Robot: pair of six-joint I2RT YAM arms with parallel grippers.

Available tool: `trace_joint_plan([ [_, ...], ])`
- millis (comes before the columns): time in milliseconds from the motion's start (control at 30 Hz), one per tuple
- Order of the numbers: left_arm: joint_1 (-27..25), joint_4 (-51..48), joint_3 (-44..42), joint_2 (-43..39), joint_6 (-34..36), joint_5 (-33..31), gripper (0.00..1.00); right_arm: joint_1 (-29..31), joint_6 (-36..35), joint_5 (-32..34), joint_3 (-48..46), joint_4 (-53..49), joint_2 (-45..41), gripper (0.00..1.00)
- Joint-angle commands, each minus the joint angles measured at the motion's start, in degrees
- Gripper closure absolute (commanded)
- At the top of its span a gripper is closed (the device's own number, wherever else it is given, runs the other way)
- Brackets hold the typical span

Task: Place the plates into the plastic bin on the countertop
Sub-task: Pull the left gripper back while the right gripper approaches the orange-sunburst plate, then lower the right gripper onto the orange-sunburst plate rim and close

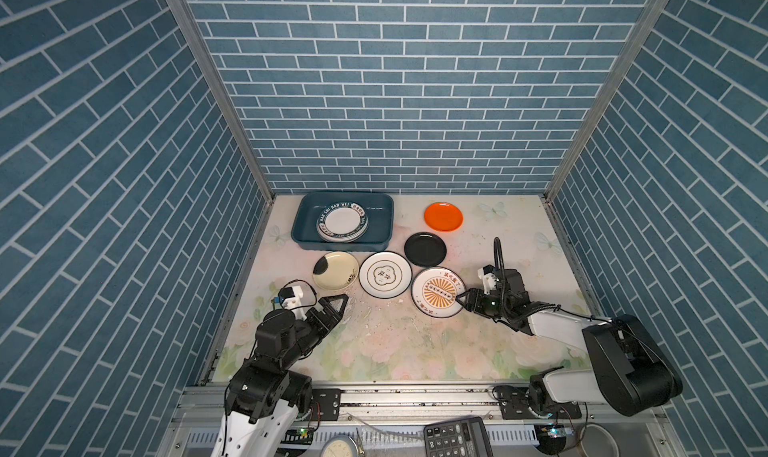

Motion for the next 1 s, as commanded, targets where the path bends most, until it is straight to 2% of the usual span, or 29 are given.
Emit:
trace_joint_plan([
  [0,-0.25,1.45,-0.75,-0.06,0.18,0.52,0.0,-0.16,1.36,0.56,-1.91,0.03,1.89,0.55],
  [67,-0.26,1.84,-1.32,-0.04,0.02,0.73,0.0,-0.2,1.3,0.64,-1.98,0.59,2.66,0.62],
  [200,-0.25,3.06,-2.45,0.57,-0.68,1.87,0.0,-0.33,1.25,1.04,-1.85,1.43,3.59,0.64],
  [267,-0.24,3.31,-2.78,0.94,-0.71,2.44,0.0,-0.41,1.56,1.38,-1.76,1.8,4.07,0.68],
  [633,-0.2,4.83,-4.84,1.98,-0.78,3.29,0.0,-0.97,2.9,1.0,-0.97,4.49,5.66,0.71],
  [667,-0.25,5.05,-4.83,2.04,-0.78,3.49,0.0,-1.09,3.05,1.07,-0.92,4.62,5.68,0.74],
  [767,-0.22,4.98,-4.78,2.02,-0.78,3.42,0.0,-1.3,3.88,2.14,-1.31,4.97,4.96,0.96],
  [967,-0.25,4.54,-5.18,1.93,-0.78,3.11,0.0,-1.59,3.89,4.52,-1.69,1.71,0.98,1.0],
])
